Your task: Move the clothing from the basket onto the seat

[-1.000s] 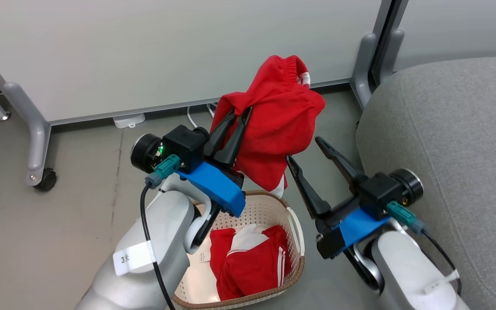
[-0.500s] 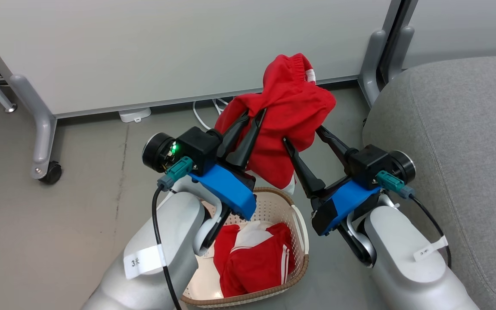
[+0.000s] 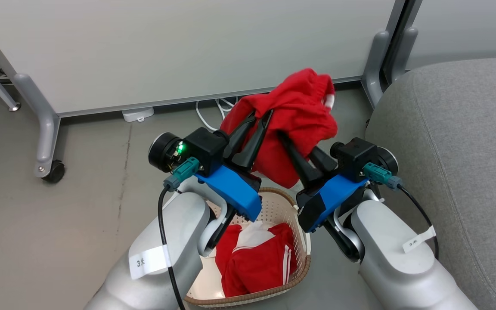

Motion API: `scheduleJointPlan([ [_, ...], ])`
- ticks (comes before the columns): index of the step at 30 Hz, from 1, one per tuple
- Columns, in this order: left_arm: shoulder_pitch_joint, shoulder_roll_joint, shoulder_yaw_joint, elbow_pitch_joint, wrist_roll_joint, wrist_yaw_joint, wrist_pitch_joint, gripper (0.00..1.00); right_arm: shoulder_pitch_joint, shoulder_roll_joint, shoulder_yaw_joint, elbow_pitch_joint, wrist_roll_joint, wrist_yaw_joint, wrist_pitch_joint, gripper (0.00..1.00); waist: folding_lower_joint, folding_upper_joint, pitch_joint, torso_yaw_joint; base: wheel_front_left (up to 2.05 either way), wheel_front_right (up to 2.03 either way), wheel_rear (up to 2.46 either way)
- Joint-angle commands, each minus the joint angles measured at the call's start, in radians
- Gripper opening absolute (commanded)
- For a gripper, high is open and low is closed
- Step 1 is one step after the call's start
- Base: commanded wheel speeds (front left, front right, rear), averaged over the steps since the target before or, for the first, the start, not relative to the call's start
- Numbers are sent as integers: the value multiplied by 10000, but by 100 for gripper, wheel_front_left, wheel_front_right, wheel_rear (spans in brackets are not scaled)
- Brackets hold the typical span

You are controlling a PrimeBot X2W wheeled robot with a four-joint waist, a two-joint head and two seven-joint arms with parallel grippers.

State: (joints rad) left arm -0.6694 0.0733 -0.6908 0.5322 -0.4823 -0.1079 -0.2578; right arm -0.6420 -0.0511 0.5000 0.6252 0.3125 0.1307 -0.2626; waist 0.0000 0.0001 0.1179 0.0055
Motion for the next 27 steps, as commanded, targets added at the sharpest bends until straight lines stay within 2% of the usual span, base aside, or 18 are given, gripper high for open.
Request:
scheduleJointPlan([
  [1, -63, 7, 12, 10, -32, -7, -40, 0, -76, 5, 30, -60, 103, 1, -35, 0, 0, -1, -10, 1, 0, 0, 0],
  [13, 50, 82, 0, 114, -75, 30, -61, 0, 137, 8, 136, -260, 167, 1, -35, 0, 0, -1, -111, -84, 0, 0, 0],
  [14, 27, 111, -40, 141, -2, 81, -39, 70, 170, 8, 102, -330, 169, 1, -36, 0, 0, -1, -113, -87, 0, 0, 0],
  [15, 13, 117, -54, 151, 23, 99, -39, 100, 214, 8, 90, -370, 161, 1, -35, 0, 0, -1, -112, -92, 0, 0, 0],
  [27, -102, 280, -134, 36, 202, 258, -60, 100, 494, -54, -414, -734, -29, 1, -36, 0, 0, -1, 83, -197, 0, 0, 0],
])
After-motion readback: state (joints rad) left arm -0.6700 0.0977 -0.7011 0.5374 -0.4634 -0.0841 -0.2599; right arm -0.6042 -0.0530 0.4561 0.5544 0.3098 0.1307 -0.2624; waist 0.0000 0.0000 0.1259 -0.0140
